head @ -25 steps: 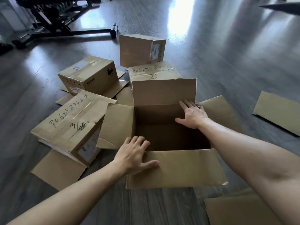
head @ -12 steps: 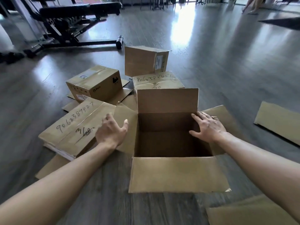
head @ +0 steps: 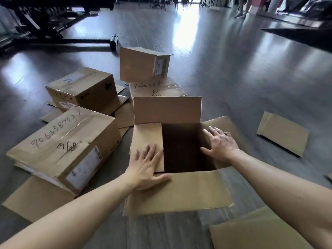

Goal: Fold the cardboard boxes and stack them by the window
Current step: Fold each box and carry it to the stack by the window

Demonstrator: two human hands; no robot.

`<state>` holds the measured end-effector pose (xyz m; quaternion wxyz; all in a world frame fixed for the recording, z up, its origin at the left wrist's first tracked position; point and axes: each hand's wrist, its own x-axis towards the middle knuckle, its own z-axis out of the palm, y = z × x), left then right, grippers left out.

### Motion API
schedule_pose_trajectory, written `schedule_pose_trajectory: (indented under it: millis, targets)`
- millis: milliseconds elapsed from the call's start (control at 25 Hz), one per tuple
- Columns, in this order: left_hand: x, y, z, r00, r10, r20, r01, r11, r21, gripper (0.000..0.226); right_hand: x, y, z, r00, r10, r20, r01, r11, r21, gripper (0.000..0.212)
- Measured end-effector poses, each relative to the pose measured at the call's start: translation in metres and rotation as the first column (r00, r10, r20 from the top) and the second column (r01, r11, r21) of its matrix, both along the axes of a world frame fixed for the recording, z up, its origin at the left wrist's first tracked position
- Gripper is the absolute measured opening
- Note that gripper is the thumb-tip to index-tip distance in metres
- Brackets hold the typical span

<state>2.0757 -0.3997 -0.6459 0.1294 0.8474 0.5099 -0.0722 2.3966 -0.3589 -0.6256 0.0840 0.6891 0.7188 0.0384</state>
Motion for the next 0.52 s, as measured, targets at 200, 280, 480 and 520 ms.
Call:
schedule_pose_trajectory:
  millis: [200, 280, 480, 520]
  targets:
    - [-0.001, -0.003, -0.011, 0.996, -0.030, -0.089, 0.035, 0.997, 0.063, 0.105, 0.018, -0.002, 0.000, 0.996, -0.087, 0.020, 0.086, 0.995, 0.049, 0.087]
    - [-0.001, -0.003, -0.011, 0.995, -0.034, -0.089, 0.040, 0.997, 0.064, 0.104, 0.021, -0.003, 0.004, 0.990, -0.139, 0.026, 0.137, 0.988, 0.074, 0.087]
    - [-0.002, -0.002, -0.014, 0.996, -0.036, -0.079, 0.041, 0.997, 0.065, 0.106, 0.022, -0.008, 0.014, 0.952, -0.303, -0.048, 0.304, 0.952, 0.035, 0.092]
    - [-0.001, -0.001, -0.015, 0.997, -0.036, -0.074, 0.041, 0.997, 0.066, 0.105, 0.023, -0.009, 0.016, 0.932, -0.353, -0.084, 0.354, 0.935, 0.009, 0.094]
